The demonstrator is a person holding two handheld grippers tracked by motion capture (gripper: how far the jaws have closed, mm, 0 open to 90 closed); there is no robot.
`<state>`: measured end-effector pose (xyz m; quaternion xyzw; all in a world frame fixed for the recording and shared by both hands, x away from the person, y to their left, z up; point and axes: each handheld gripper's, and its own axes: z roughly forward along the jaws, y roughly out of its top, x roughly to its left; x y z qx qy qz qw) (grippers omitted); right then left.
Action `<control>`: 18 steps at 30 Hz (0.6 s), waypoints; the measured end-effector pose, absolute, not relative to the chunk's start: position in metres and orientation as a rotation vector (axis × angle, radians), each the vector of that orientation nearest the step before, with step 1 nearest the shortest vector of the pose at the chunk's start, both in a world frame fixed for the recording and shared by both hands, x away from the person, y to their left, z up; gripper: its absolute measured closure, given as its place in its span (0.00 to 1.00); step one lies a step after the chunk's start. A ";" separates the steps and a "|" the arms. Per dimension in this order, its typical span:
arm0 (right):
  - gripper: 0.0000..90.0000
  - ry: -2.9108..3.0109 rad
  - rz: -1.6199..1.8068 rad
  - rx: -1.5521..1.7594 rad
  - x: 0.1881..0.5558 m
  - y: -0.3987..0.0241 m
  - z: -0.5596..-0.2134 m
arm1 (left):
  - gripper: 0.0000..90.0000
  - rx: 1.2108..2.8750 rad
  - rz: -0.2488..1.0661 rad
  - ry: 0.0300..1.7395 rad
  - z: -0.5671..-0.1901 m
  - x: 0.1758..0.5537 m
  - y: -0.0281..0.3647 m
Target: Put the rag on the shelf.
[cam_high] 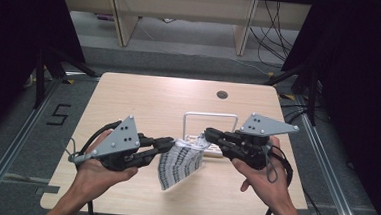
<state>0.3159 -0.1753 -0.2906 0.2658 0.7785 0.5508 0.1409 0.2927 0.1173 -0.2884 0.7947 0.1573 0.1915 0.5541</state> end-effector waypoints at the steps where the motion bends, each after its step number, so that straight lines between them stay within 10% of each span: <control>1: 0.95 2.242 1.588 0.758 0.316 -0.177 -0.290 | 0.95 1.876 0.457 0.371 -0.285 0.297 0.116; 18: 0.96 2.129 1.538 0.831 0.315 -0.206 -0.278 | 0.95 1.846 0.419 0.409 -0.274 0.344 0.086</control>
